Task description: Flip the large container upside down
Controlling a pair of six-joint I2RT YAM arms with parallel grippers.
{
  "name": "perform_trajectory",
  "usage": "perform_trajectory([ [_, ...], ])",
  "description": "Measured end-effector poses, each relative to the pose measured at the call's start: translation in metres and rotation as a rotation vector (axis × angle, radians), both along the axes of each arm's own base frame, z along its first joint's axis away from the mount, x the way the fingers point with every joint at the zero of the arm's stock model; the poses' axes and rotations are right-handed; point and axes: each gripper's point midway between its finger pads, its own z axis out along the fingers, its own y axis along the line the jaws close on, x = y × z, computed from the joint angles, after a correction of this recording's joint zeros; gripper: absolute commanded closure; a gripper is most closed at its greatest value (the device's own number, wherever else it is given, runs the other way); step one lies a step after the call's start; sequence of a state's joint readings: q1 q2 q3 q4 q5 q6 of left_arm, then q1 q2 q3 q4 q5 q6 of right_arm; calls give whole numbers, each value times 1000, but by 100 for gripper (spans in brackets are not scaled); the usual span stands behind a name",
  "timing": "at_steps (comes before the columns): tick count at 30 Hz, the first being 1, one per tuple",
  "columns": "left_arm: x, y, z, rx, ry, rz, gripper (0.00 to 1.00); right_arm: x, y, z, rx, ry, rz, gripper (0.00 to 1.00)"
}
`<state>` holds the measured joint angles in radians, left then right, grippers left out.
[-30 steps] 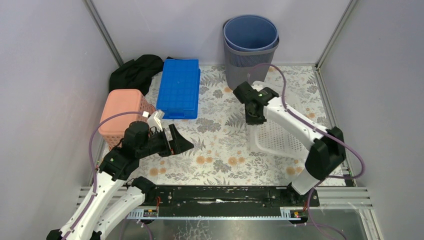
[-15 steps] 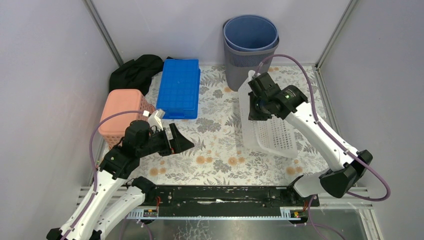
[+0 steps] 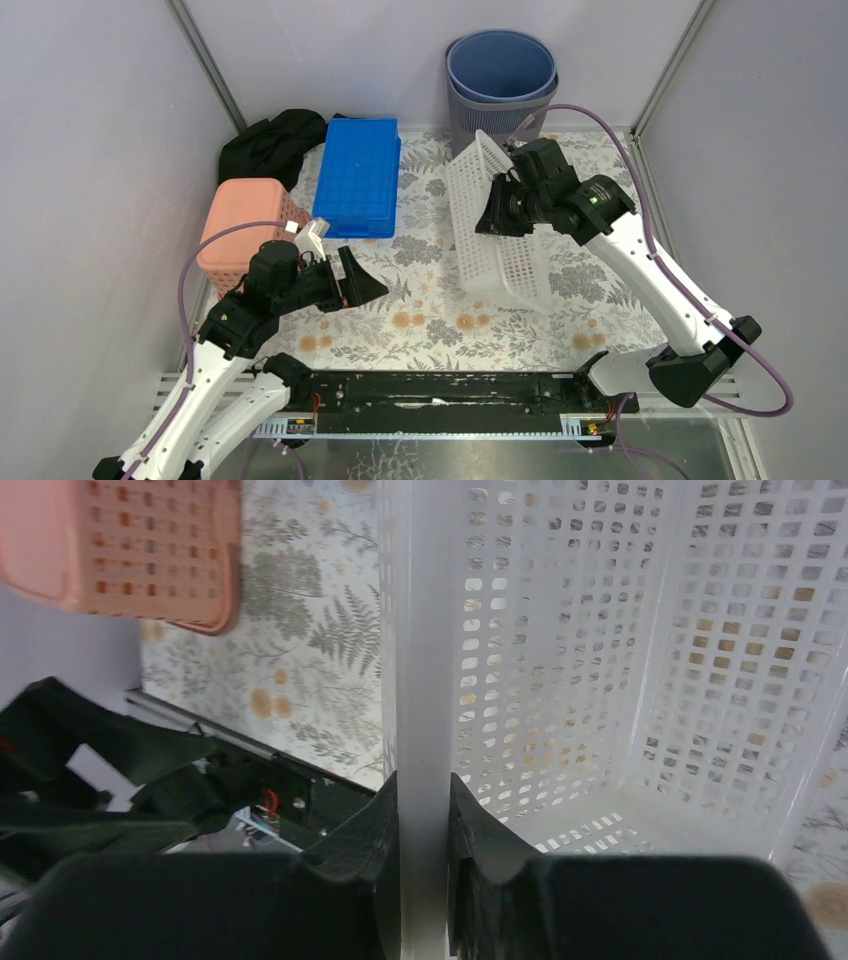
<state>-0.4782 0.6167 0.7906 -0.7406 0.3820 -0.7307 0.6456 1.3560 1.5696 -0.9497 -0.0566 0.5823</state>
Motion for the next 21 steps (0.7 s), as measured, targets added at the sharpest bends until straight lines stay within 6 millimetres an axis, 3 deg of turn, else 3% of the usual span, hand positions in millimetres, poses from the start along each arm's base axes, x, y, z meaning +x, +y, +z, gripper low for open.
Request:
perform_trajectory([
  [10, 0, 0, 0, 0, 0, 0, 0, -5, 23, 41, 276, -74, 22, 100],
  [21, -1, 1, 2, -5, -9, 0, 0, -2, 54, 39, 511, -9, 41, 100],
])
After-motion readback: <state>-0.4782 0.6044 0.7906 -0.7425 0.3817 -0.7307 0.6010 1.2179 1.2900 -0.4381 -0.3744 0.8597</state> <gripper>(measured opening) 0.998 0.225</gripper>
